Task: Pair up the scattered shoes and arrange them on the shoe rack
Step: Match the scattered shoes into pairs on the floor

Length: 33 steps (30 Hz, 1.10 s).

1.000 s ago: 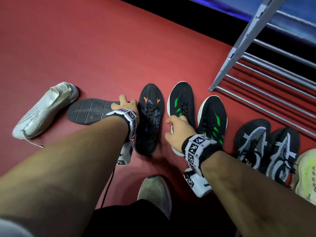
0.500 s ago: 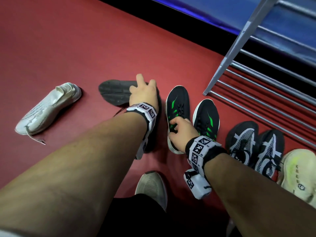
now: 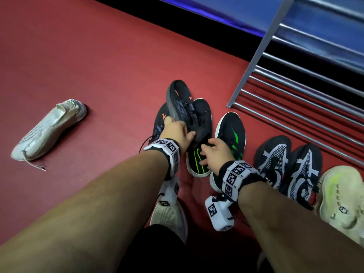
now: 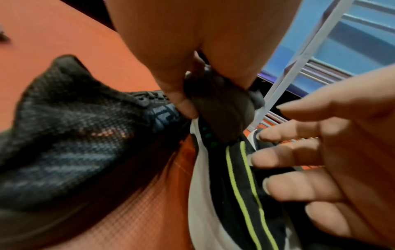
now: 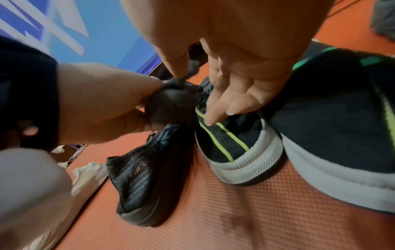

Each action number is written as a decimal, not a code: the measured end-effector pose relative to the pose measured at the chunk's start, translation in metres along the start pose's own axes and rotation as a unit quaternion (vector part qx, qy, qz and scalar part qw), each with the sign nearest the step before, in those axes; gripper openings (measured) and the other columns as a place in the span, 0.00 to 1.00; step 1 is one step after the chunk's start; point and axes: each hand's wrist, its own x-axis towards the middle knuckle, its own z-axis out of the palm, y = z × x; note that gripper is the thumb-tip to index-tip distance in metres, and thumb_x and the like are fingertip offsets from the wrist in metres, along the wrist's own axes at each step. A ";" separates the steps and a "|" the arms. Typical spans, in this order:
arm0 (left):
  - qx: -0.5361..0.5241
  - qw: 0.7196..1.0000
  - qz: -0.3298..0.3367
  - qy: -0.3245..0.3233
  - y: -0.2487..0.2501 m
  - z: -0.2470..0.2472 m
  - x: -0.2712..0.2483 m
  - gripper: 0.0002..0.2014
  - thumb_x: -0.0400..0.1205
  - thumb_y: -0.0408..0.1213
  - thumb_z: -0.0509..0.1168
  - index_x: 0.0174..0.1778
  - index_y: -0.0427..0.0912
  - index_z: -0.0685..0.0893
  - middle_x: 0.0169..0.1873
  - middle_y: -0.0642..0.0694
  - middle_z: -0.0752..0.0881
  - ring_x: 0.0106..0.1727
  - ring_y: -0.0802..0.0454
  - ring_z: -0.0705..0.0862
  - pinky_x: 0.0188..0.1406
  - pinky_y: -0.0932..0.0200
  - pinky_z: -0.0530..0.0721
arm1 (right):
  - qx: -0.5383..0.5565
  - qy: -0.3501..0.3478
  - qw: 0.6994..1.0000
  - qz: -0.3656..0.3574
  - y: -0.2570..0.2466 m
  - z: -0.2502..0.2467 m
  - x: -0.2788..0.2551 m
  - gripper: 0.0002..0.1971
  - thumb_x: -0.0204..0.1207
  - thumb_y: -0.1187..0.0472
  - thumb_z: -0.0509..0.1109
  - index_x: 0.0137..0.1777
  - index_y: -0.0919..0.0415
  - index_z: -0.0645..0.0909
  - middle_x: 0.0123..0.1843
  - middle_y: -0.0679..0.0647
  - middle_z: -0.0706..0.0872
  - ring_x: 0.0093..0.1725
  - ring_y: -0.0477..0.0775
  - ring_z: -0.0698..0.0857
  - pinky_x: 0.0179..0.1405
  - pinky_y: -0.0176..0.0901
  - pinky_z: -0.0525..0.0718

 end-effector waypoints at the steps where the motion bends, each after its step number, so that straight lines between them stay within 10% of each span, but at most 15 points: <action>1: -0.033 0.998 -0.032 0.030 0.001 0.002 0.002 0.14 0.79 0.45 0.70 0.49 0.40 0.75 0.58 0.41 0.67 0.50 0.40 0.81 0.52 0.57 0.75 | 0.004 -0.006 1.000 0.001 0.001 0.002 0.002 0.23 0.83 0.55 0.64 0.76 0.59 0.69 0.57 0.62 0.86 0.35 0.55 0.86 0.20 0.31 0.76; 6: -0.143 0.975 -0.159 0.054 0.001 -0.006 0.012 0.29 0.71 0.44 0.70 0.65 0.44 0.65 0.54 0.43 0.80 0.50 0.38 0.83 0.57 0.47 0.83 | -0.019 -0.021 1.000 -0.012 0.000 0.015 0.005 0.25 0.80 0.46 0.66 0.73 0.57 0.72 0.51 0.56 0.86 0.42 0.61 0.89 0.43 0.51 0.88; 14: -0.275 0.947 -0.166 0.024 -0.020 -0.009 0.006 0.15 0.77 0.31 0.64 0.60 0.42 0.79 0.44 0.45 0.87 0.48 0.44 0.86 0.56 0.47 0.86 | 0.075 -0.083 0.994 0.012 -0.016 0.025 0.003 0.31 0.72 0.29 0.62 0.63 0.52 0.75 0.55 0.54 0.89 0.38 0.58 0.92 0.34 0.47 0.87; 20: -0.307 0.944 -0.119 -0.031 -0.015 -0.008 0.003 0.09 0.73 0.32 0.66 0.47 0.44 0.86 0.41 0.42 0.91 0.44 0.43 0.90 0.53 0.43 0.89 | 0.049 -0.025 0.998 -0.017 -0.010 0.025 0.005 0.08 0.83 0.50 0.63 0.53 0.52 0.79 0.50 0.57 0.88 0.44 0.60 0.88 0.30 0.43 0.86; 25: -0.267 0.954 -0.125 0.049 -0.029 -0.025 0.011 0.10 0.77 0.34 0.62 0.49 0.46 0.88 0.42 0.45 0.91 0.45 0.45 0.89 0.53 0.50 0.88 | 0.008 -0.069 0.996 -0.060 -0.021 0.029 0.008 0.12 0.84 0.47 0.58 0.61 0.47 0.78 0.50 0.54 0.88 0.35 0.56 0.89 0.24 0.36 0.79; 30: -0.184 0.940 -0.218 0.189 -0.064 -0.059 0.014 0.17 0.81 0.33 0.55 0.60 0.39 0.86 0.55 0.37 0.88 0.57 0.36 0.85 0.60 0.50 0.81 | -0.082 -0.052 0.993 -0.072 -0.008 0.036 0.009 0.22 0.81 0.49 0.65 0.74 0.54 0.73 0.40 0.48 0.83 0.41 0.57 0.89 0.53 0.48 0.85; 33: -0.136 0.925 -0.296 0.197 -0.085 -0.069 0.013 0.12 0.83 0.30 0.56 0.52 0.31 0.85 0.54 0.36 0.87 0.56 0.40 0.84 0.53 0.54 0.76 | -0.103 -0.059 0.991 -0.066 0.000 0.038 0.006 0.21 0.81 0.51 0.66 0.72 0.54 0.74 0.42 0.48 0.81 0.45 0.57 0.89 0.46 0.42 0.81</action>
